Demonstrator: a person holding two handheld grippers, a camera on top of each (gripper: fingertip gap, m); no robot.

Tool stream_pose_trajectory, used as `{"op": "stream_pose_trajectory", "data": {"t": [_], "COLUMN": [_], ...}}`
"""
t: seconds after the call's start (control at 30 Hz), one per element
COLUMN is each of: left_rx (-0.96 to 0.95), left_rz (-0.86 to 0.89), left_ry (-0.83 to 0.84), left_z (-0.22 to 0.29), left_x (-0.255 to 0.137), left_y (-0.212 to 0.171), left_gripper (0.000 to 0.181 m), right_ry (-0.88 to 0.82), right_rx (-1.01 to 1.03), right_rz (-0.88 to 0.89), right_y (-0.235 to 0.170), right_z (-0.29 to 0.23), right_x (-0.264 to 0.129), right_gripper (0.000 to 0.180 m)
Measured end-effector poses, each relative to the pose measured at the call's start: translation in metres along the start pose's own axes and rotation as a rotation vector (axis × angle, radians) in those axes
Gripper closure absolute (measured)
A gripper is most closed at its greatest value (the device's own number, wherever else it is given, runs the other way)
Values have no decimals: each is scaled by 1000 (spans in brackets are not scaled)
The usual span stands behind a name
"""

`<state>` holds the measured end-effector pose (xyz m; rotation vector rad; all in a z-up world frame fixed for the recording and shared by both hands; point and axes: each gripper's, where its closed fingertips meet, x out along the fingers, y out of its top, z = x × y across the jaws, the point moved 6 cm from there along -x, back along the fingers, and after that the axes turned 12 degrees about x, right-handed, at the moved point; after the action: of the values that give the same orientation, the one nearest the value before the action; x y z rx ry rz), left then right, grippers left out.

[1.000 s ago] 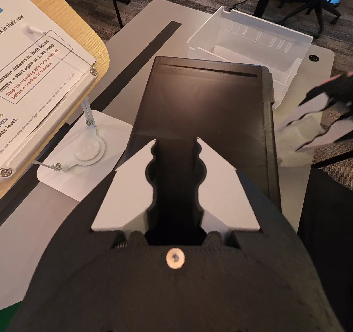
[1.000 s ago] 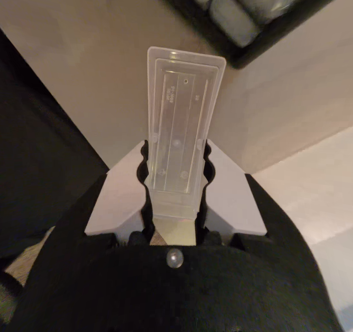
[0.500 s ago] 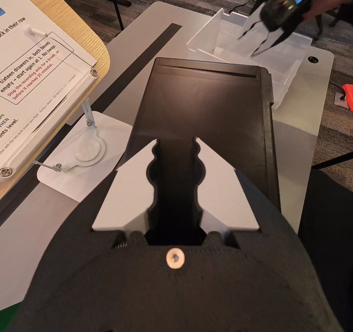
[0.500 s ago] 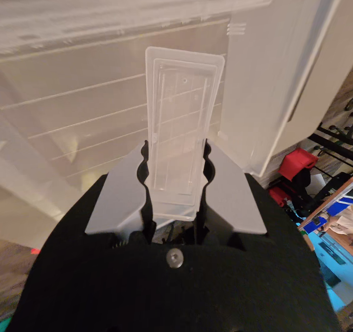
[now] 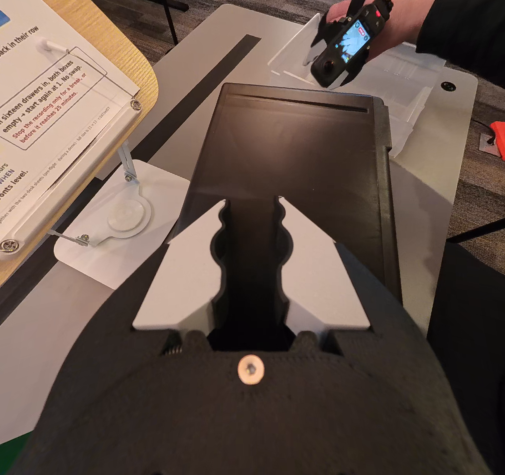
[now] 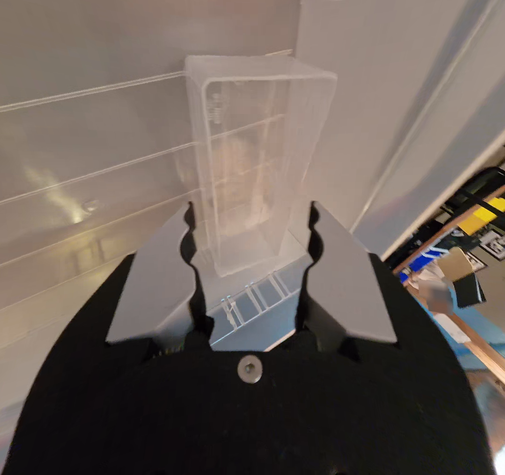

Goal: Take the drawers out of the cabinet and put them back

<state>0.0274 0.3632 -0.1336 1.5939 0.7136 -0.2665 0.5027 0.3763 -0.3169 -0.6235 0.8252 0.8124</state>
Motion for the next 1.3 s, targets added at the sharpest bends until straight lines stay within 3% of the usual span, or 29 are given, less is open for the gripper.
{"op": "stream_pose_trajectory", "data": {"t": [0.03, 0.2, 0.4, 0.57, 0.67, 0.83, 0.97, 1.17, 1.3], "left_rx": [0, -1, -2, -3, -4, -5, -7, -5, -4], "left_rz": [0, 1, 1, -1, -5, -1, 0, 0, 1], "left_ry": [0, 1, 2, 6, 5, 7, 8, 6, 4], "left_z": [0, 0, 0, 0, -1, -1, -1, -1, -1], "left_x": [0, 0, 0, 0, 0, 0, 0, 0, 0], "left_y": [0, 0, 0, 0, 0, 0, 0, 0, 0], "left_gripper": [150, 150, 150, 152, 152, 153, 153, 153, 153], "right_ry": [-30, -98, -263, -322, -292, -433, -587, -667, -649], "right_rx": [15, 89, 207, 82, -68, -236, -264, -266, -241], "right_rz": [-7, 29, 372, 756, 960, 1097, 1143, 1157, 1174], "right_y": [-1, -9, 1, 50, 101, 184, 225, 246, 242], "right_z": [3, 11, -1, -77, -143, -214, -227, -226, -228], "right_x": [0, -30, -146, -256, -297, -311, -304, -296, -299], "right_gripper": [87, 94, 125, 146, 150, 148, 146, 171, 172]}}
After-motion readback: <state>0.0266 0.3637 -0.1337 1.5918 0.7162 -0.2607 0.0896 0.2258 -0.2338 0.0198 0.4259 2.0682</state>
